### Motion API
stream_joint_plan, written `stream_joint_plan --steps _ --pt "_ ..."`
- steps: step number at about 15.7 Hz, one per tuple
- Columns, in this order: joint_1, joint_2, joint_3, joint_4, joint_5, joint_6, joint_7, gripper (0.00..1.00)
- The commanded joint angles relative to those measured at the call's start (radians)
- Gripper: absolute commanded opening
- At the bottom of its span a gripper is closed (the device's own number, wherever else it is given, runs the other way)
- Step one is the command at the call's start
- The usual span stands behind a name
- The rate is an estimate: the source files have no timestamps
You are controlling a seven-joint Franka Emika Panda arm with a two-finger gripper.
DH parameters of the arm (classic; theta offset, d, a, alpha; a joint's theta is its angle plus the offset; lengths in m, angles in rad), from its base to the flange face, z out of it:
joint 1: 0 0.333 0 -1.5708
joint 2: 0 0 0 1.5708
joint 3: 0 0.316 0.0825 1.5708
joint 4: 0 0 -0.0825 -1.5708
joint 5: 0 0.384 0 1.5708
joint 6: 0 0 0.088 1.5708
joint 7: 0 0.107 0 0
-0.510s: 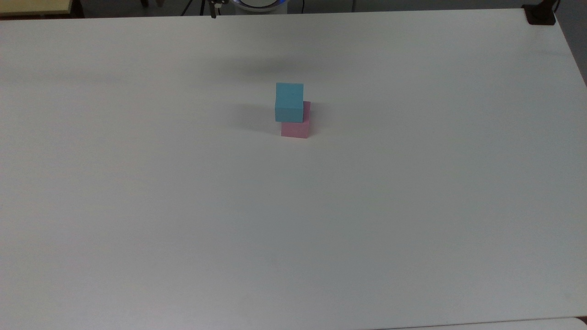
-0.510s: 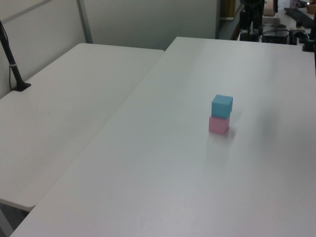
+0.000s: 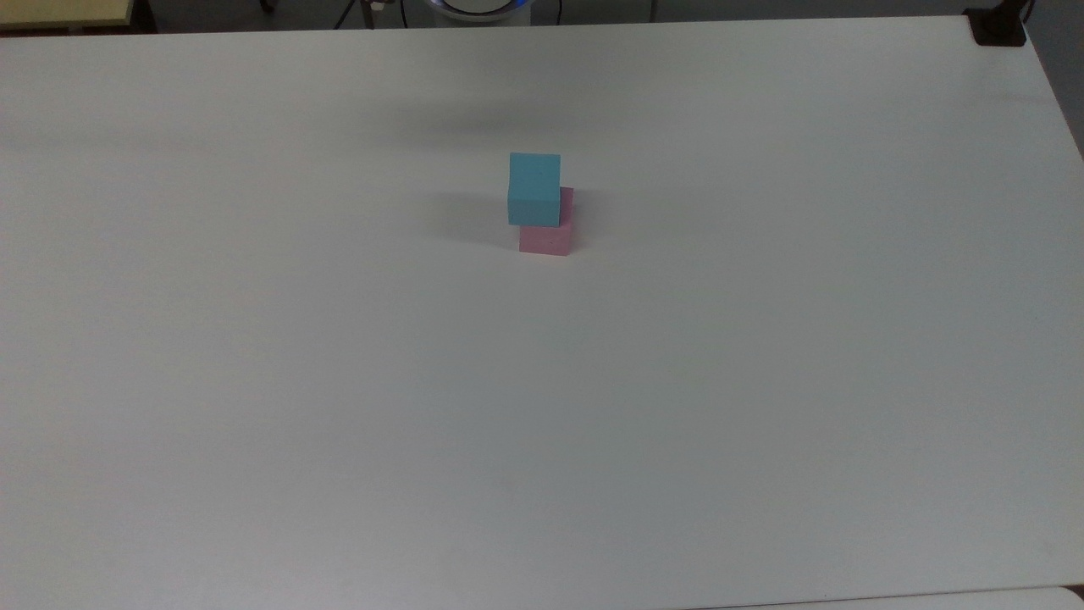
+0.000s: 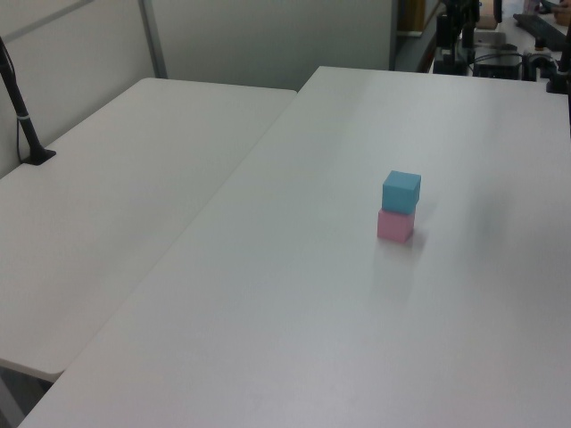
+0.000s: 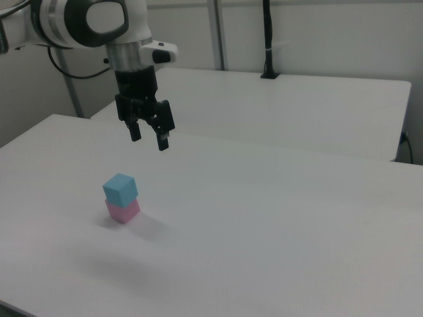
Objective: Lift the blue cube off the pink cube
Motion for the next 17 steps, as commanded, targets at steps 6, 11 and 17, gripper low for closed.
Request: stream_joint_plan --steps 6,11,17 --pt "0.003 0.004 -0.001 0.012 0.01 -0.016 -0.002 1.0" --pt "0.012 0.006 0.001 0.012 0.01 -0.014 -0.002 1.0" --pt "0.034 0.027 0.04 0.02 0.019 -0.002 -0.012 1.0"
